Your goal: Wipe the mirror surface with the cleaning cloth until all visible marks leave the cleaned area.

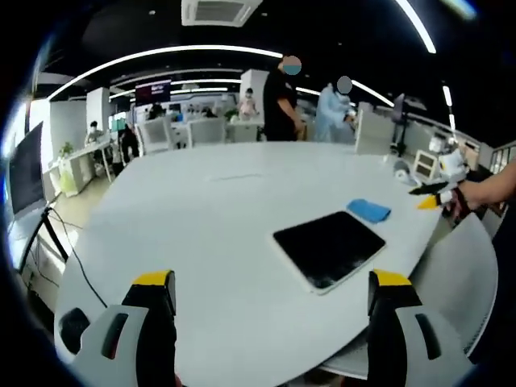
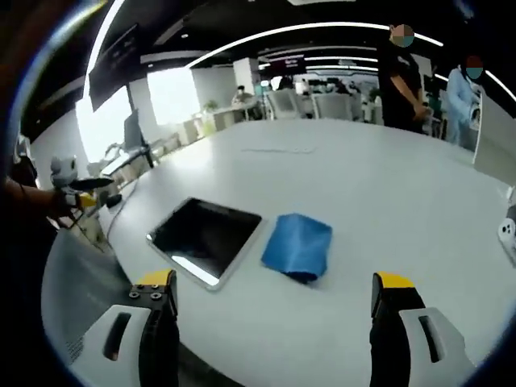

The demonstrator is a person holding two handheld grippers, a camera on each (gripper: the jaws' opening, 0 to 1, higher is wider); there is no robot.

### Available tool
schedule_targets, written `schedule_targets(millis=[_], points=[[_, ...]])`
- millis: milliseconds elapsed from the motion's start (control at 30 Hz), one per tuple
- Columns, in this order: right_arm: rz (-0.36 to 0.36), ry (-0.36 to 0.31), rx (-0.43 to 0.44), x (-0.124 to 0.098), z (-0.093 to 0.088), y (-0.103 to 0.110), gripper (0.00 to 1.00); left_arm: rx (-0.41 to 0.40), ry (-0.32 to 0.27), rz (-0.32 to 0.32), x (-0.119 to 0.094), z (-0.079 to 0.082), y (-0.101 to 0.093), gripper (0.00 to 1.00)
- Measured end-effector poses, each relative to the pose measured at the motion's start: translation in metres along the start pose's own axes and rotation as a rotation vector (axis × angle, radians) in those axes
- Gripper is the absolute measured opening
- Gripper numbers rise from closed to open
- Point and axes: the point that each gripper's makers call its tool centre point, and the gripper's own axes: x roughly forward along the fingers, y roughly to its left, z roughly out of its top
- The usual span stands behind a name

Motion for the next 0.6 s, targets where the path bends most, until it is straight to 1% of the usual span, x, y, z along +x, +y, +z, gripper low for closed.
schedule_targets(millis=[67,100,133,200,233,300,333,400,467,500,533,600], points=[[-0.009,-0.007,0.012,0.0,0.007,-0.003,1.0,0.02,0.01,-0.011,0.005,-0.002,0.004,1.0],[-0.013,0.013,0.03,0.0,0.006,-0.003,1.0,0.002,0.041,-0.02,0.006,-0.007,0.006,1.0],[-0.02,0.024,0.038,-0.001,0.007,-0.004,1.0,-0.006,0.057,-0.03,0.006,-0.008,0.006,1.0],[-0.049,0.02,0.04,-0.002,0.017,-0.007,1.0,0.033,0.009,-0.044,0.007,0.006,0.008,1.0],[-0.058,0.039,0.021,0.0,0.02,-0.008,1.0,0.035,0.008,-0.048,0.007,0.006,0.01,1.0],[-0.035,0.064,-0.029,0.005,0.023,-0.004,1.0,0.057,0.015,-0.05,0.009,0.002,0.019,1.0],[-0.039,0.078,-0.046,0.008,0.025,-0.004,1.0,0.057,0.019,-0.055,0.01,0.0,0.022,1.0],[-0.043,0.071,-0.026,0.009,0.034,-0.004,1.0,0.05,0.03,-0.06,0.01,-0.004,0.029,1.0],[-0.054,0.051,0.003,0.009,0.041,-0.003,1.0,0.034,0.05,-0.07,0.01,-0.007,0.03,1.0],[-0.06,0.032,-0.002,0.011,0.049,-0.005,1.0,0.036,0.057,-0.076,0.01,-0.008,0.032,1.0],[-0.066,0.023,-0.006,0.013,0.053,-0.007,1.0,0.052,0.047,-0.083,0.01,-0.007,0.034,1.0],[-0.075,0.014,0.0,0.015,0.059,-0.011,1.0,0.05,0.054,-0.086,0.011,-0.008,0.038,1.0]])
